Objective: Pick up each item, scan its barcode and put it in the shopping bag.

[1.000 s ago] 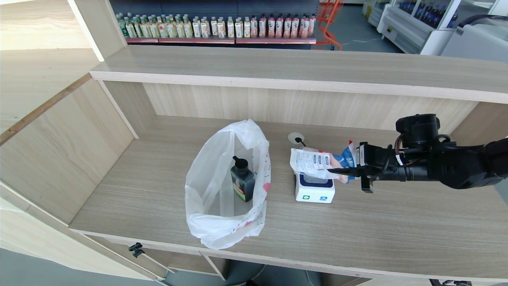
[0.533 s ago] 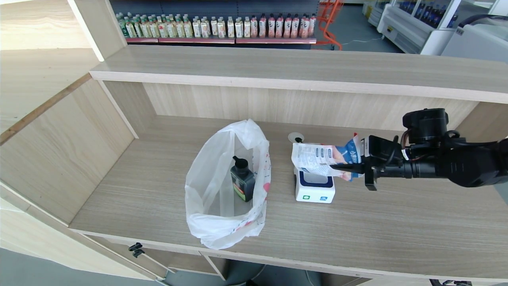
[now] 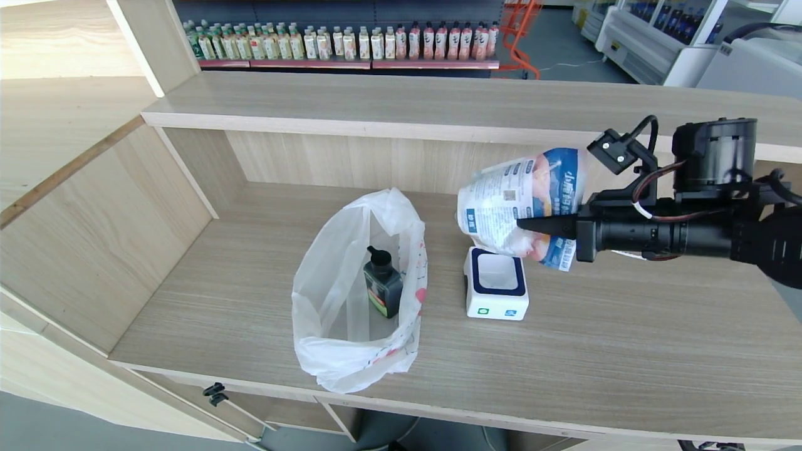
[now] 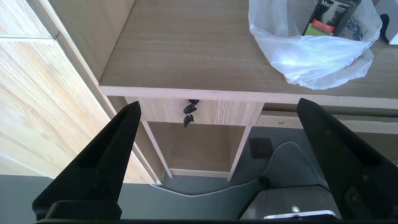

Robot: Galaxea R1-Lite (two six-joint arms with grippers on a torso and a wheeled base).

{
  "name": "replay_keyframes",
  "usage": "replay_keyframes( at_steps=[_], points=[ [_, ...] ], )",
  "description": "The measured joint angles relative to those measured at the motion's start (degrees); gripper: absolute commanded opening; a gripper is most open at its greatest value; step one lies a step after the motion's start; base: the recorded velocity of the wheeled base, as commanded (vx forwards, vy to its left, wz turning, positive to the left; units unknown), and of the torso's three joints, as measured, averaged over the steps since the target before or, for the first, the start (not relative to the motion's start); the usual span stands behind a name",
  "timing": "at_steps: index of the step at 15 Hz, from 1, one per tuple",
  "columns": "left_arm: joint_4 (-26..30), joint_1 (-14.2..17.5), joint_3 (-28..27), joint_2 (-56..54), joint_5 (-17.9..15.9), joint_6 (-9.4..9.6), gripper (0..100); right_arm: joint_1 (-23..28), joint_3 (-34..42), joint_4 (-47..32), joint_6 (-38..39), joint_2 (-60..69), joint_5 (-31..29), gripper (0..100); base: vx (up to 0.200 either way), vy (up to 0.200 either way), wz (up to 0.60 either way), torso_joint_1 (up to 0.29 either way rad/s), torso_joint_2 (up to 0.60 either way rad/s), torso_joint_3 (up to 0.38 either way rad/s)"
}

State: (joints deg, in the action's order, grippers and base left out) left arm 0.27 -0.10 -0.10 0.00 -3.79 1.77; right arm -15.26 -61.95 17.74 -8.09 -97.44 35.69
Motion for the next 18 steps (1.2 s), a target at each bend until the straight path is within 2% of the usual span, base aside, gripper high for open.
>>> replay_keyframes(
  at_steps=[2, 4, 5, 9, 18],
  points=[
    [0.0, 0.0, 0.0, 0.0, 0.0, 0.00, 100, -5.0, -2.7, -0.3, 18.0, 0.7, -6.9, 0, 0.000, 0.000, 0.00, 0.000, 0.00, 0.000],
    [0.0, 0.0, 0.0, 0.0, 0.0, 0.00, 100, -9.5, -4.7, -1.0, 26.9, -0.3, -9.3, 0, 0.000, 0.000, 0.00, 0.000, 0.00, 0.000],
    [0.0, 0.0, 0.0, 0.0, 0.0, 0.00, 100, -11.5, -5.4, -1.4, 28.9, -1.4, -9.9, 0, 0.000, 0.000, 0.00, 0.000, 0.00, 0.000],
    [0.0, 0.0, 0.0, 0.0, 0.0, 0.00, 100, -15.1, -10.4, -1.5, 30.3, -8.2, -13.1, 0, 0.000, 0.000, 0.00, 0.000, 0.00, 0.000],
    [0.0, 0.0, 0.0, 0.0, 0.0, 0.00, 100, -16.1, -19.7, -1.6, 30.0, -20.4, -13.7, 0, 0.000, 0.000, 0.00, 0.000, 0.00, 0.000]
  ],
)
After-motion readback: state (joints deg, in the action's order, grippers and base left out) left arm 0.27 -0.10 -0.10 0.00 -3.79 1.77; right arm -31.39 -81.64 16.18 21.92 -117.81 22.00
